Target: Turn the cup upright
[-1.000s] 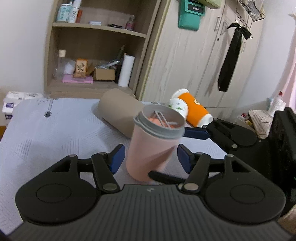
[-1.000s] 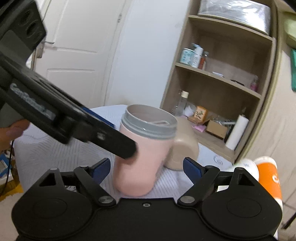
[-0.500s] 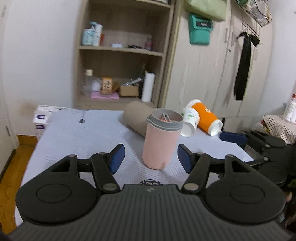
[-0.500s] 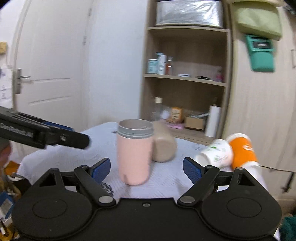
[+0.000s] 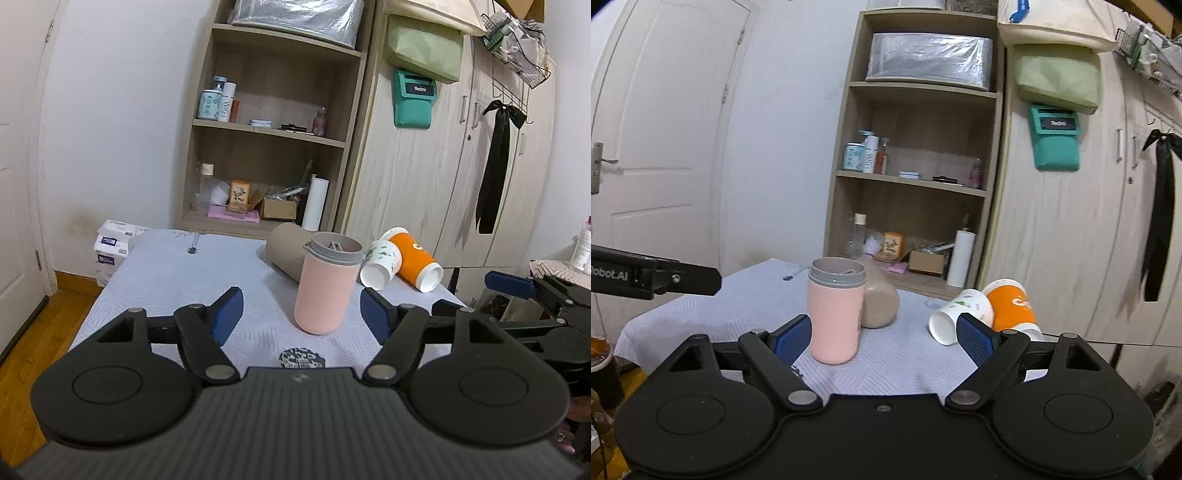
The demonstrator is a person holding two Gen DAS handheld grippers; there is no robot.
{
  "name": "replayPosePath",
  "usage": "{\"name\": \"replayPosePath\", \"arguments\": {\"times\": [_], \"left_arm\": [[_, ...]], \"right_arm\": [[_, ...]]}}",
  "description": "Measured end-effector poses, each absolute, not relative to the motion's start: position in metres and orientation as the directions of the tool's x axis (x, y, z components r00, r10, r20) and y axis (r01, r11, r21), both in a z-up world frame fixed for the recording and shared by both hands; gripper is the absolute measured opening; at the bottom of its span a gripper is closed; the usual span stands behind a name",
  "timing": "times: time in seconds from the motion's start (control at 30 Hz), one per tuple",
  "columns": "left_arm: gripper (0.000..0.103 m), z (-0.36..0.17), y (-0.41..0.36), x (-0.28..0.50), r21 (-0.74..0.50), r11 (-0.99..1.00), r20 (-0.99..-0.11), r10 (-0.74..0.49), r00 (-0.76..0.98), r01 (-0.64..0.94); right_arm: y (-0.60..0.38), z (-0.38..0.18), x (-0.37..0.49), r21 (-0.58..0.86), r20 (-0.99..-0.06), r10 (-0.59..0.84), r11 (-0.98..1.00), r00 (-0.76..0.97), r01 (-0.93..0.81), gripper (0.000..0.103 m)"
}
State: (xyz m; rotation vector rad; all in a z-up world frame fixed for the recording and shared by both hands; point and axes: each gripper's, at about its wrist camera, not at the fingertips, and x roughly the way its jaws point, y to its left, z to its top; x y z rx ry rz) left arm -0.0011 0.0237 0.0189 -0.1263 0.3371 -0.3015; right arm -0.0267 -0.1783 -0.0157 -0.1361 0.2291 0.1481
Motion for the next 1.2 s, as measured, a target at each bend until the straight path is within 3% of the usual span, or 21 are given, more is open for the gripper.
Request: {"name": "replayPosePath", "arguments": {"times": [0.1,0.23,0.33,0.83,1.2], "left_arm": [[0.076,0.02,0.023,-0.007,-0.161,0.952,-0.303,-0.3,0.905,0.262],[0.096,0.022,0.021,-0.013,-0.126,0.965,-0.286,-0.259,0.923,0.232],[0.103,0.024,0.02,-0.014,-0.106,0.97,-0.278,-0.238,0.93,0.217],[0.103,0.012,0.008,-0.007,-0.058,0.987,-0.359,-0.159,0.92,0.148],[0.103,0.002,0.004,0.003,0.025,0.999,-0.473,-0.025,0.881,0.042]], "right_arm": [[-0.182,-0.015,-0.03,-0.086,-0.247,0.099,0.989,0.964,-0.124,0.089],[-0.187,-0.013,-0.031,-0.084,-0.242,0.065,0.993,0.968,-0.087,0.099],[-0.19,-0.012,-0.031,-0.07,-0.248,0.039,0.996,0.968,-0.058,0.103],[-0.192,-0.014,-0.029,-0.067,-0.305,-0.049,0.997,0.951,0.03,0.103],[-0.184,-0.01,-0.034,-0.083,-0.305,-0.066,0.996,0.95,0.042,0.103]]}}
